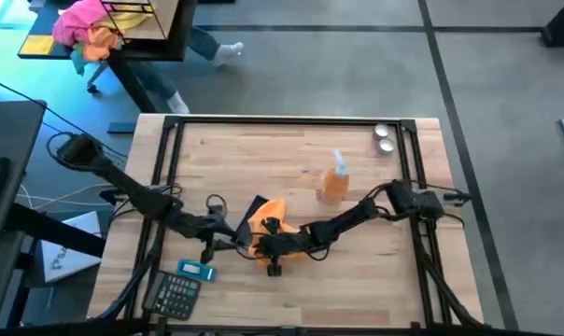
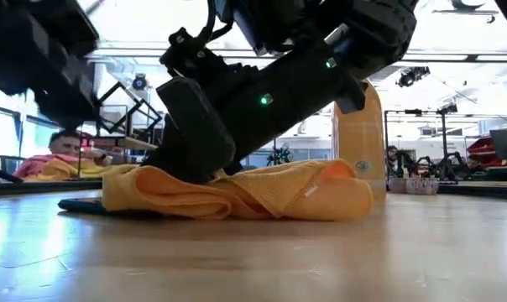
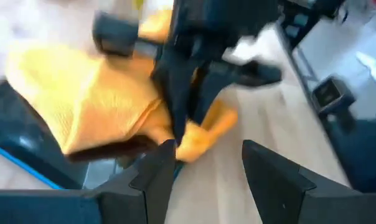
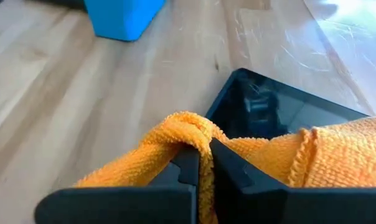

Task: Apply microfiber cloth
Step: Wipe tablet with a microfiber cloth

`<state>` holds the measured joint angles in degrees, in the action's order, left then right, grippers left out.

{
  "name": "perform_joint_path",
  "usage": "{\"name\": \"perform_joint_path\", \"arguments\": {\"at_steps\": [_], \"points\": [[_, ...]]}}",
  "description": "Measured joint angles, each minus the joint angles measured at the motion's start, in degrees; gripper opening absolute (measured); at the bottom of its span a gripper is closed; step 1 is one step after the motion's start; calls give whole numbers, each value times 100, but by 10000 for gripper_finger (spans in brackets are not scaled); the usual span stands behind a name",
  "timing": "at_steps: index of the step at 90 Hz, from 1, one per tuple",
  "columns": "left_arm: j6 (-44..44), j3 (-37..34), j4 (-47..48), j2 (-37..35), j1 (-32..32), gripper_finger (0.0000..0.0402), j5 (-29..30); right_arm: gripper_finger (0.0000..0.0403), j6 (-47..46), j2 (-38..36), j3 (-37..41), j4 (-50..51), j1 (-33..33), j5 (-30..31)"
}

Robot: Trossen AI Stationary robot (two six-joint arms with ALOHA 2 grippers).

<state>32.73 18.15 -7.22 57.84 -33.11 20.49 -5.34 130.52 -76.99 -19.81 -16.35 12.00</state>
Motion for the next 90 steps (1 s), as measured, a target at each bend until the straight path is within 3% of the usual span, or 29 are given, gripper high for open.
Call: {"name": "perform_joint_path", "arguments": {"at_steps": [14,24,41,58,90], "points": [[1308,-13,1929,-29,-292,168,705,0,76,-2,-4,22,63,91],[1868,-102,2369,441,-360,168,850,0,269,-33,-4,84,139,-187],[1528,-393,752,1512,-289,168,1202,0,284,-57,-4,91,221,-619],[304,-287,-569,2431,-171,168,1350,0,435,-27,-4,101,278,-653],[-721,323,-1437,3462,101,168,771,0,388,412,-164,-574,479,-321]]}}
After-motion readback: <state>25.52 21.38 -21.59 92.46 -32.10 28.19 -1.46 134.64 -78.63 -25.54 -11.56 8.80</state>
